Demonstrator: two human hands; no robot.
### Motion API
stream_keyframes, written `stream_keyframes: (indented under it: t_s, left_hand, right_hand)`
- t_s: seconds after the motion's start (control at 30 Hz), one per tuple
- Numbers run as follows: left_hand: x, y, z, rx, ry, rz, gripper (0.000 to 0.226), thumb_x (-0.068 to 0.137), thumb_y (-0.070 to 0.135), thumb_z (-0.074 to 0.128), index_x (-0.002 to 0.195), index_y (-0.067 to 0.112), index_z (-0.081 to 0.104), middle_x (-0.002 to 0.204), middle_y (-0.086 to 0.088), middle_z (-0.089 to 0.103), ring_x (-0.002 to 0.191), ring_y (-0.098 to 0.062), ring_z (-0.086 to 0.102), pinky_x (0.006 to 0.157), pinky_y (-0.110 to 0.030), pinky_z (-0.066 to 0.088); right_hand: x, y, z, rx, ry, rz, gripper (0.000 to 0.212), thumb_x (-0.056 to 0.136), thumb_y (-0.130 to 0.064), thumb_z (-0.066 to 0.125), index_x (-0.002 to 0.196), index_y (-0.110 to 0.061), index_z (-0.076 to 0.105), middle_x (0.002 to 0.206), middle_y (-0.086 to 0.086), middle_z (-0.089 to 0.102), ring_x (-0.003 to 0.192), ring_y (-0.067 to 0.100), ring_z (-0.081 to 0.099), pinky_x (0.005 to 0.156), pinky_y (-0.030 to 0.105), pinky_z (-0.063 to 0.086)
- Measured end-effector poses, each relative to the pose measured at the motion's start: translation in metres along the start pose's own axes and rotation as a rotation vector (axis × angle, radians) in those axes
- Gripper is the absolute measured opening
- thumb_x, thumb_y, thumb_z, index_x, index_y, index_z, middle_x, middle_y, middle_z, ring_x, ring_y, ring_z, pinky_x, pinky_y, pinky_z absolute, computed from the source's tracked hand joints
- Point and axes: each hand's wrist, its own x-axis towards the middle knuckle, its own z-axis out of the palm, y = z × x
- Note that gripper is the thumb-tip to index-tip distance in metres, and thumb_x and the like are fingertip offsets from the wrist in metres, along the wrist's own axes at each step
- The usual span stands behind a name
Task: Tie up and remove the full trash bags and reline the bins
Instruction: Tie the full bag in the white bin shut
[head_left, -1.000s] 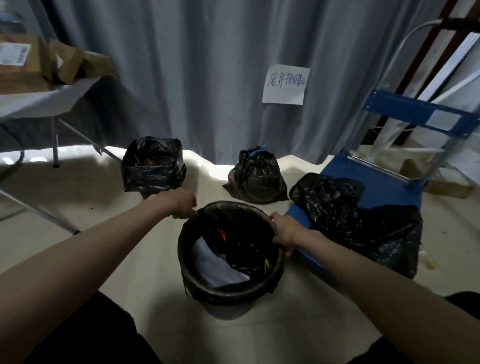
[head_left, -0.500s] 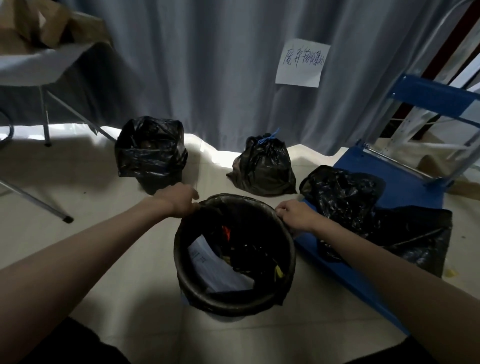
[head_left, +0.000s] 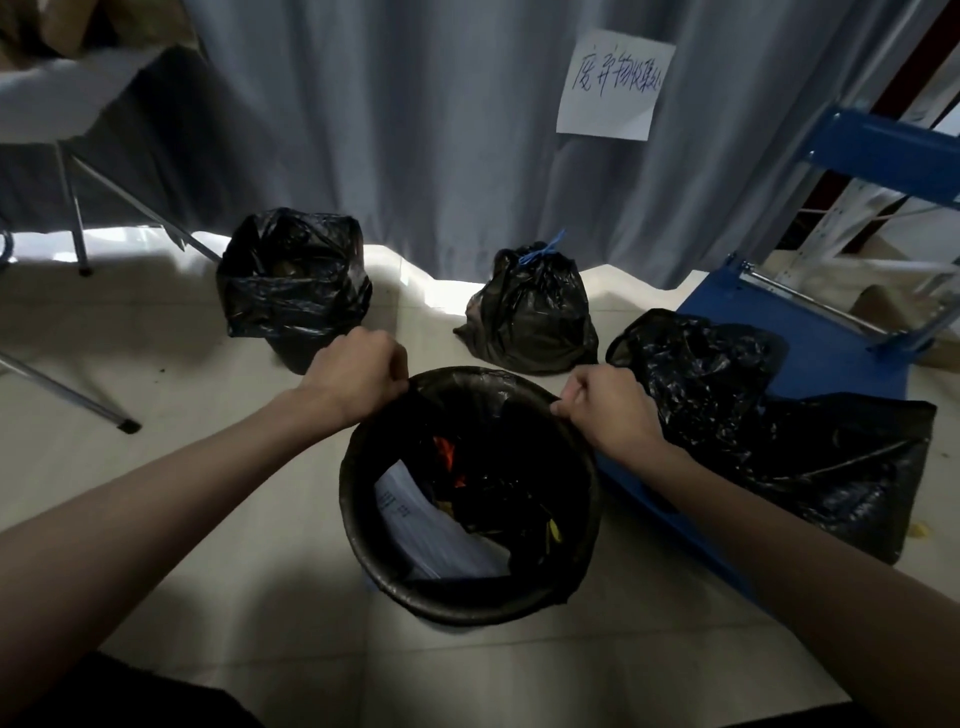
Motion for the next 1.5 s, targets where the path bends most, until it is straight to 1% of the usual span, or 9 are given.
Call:
stream_keyframes:
  t_s: [0.2,0.47,0.53,0.7,0.87,1.03,1.2,1.37,1.5]
  left_hand:
    - [0.004,0.000,0.008,-0.163,-0.176,0.066,0.031,0.085,0.045,0.069,0.062,0.026,0.061,0.097,-0.002,0.063,0.088,-0.019,0.063,0.081,-0.038,0.053]
    - [0.004,-0.003,0.012,-0.180,-0.109,-0.040,0.026,0.089,0.020,0.068,0.112,0.013,0.058,0.099,-0.005,0.068,0.095,-0.026,0.062,0.083,-0.035,0.046]
    - [0.003,-0.002,0.012,-0.139,-0.107,-0.041,0.020,0.087,0.019,0.070,0.106,0.015,0.067,0.098,-0.006,0.069,0.094,-0.027,0.064,0.084,-0.034,0.048]
    - [-0.002,0.004,0.009,0.012,-0.043,0.006,0.013,0.083,0.017,0.065,0.072,0.023,0.060,0.096,-0.008,0.065,0.087,-0.031,0.062,0.073,-0.038,0.052]
    - [-0.001,0.017,0.012,0.021,0.005,0.132,0.020,0.084,0.030,0.068,0.098,0.019,0.059,0.106,0.001,0.048,0.097,-0.024,0.055,0.072,-0.035,0.045]
    - [0.008,0.037,0.019,-0.092,-0.061,0.435,0.053,0.085,0.028,0.070,0.134,0.028,0.051,0.133,0.003,0.049,0.119,-0.021,0.047,0.102,-0.040,0.041]
    - [0.013,0.052,0.019,0.046,-0.042,0.607,0.012,0.085,0.035,0.069,0.094,0.029,0.066,0.119,0.009,0.061,0.113,-0.017,0.050,0.093,-0.036,0.039]
    - [0.013,0.048,0.011,0.183,-0.025,0.584,0.015,0.084,0.036,0.068,0.092,0.025,0.062,0.093,0.002,0.063,0.095,-0.019,0.058,0.083,-0.028,0.032]
    - [0.012,0.029,0.007,0.271,-0.063,0.582,0.022,0.081,0.025,0.067,0.083,0.029,0.045,0.091,0.005,0.060,0.094,-0.020,0.058,0.076,-0.029,0.030]
  right_hand:
    - [0.002,-0.002,0.002,0.089,-0.178,-0.144,0.032,0.082,-0.040,0.076,0.063,-0.015,0.071,0.072,-0.002,0.061,0.070,0.006,0.052,0.069,0.028,0.044]
    - [0.004,0.013,0.004,0.116,-0.159,0.076,0.024,0.081,-0.015,0.076,0.104,-0.017,0.067,0.092,0.006,0.069,0.093,0.022,0.065,0.092,0.036,0.051]
    - [0.003,0.012,0.003,0.093,-0.120,0.056,0.006,0.082,-0.013,0.073,0.087,-0.016,0.072,0.086,0.004,0.068,0.088,0.021,0.065,0.087,0.033,0.053]
    - [0.001,-0.001,-0.004,0.200,-0.058,0.031,0.020,0.080,-0.010,0.064,0.064,-0.022,0.064,0.075,-0.009,0.066,0.075,0.008,0.060,0.066,0.023,0.047]
    - [-0.001,-0.009,0.004,0.464,-0.214,0.017,0.011,0.086,-0.017,0.068,0.076,-0.020,0.069,0.045,-0.022,0.053,0.056,0.000,0.048,0.060,0.018,0.038]
    - [-0.003,-0.019,0.005,0.436,-0.273,-0.116,0.011,0.085,-0.017,0.071,0.086,-0.028,0.075,0.061,-0.014,0.060,0.061,0.002,0.054,0.064,0.023,0.044]
    - [-0.013,-0.027,-0.005,0.329,-0.290,-0.223,0.026,0.083,-0.016,0.076,0.074,-0.038,0.066,0.061,-0.007,0.051,0.051,0.001,0.043,0.053,0.019,0.034]
    - [-0.020,-0.021,-0.015,0.023,-0.330,-0.213,0.019,0.078,-0.018,0.081,0.083,-0.024,0.063,0.071,-0.012,0.047,0.066,0.006,0.048,0.052,0.015,0.033]
    - [-0.023,-0.009,-0.011,-0.232,-0.277,-0.199,0.004,0.081,-0.006,0.068,0.078,-0.006,0.065,0.075,0.005,0.052,0.081,0.030,0.061,0.062,0.031,0.041]
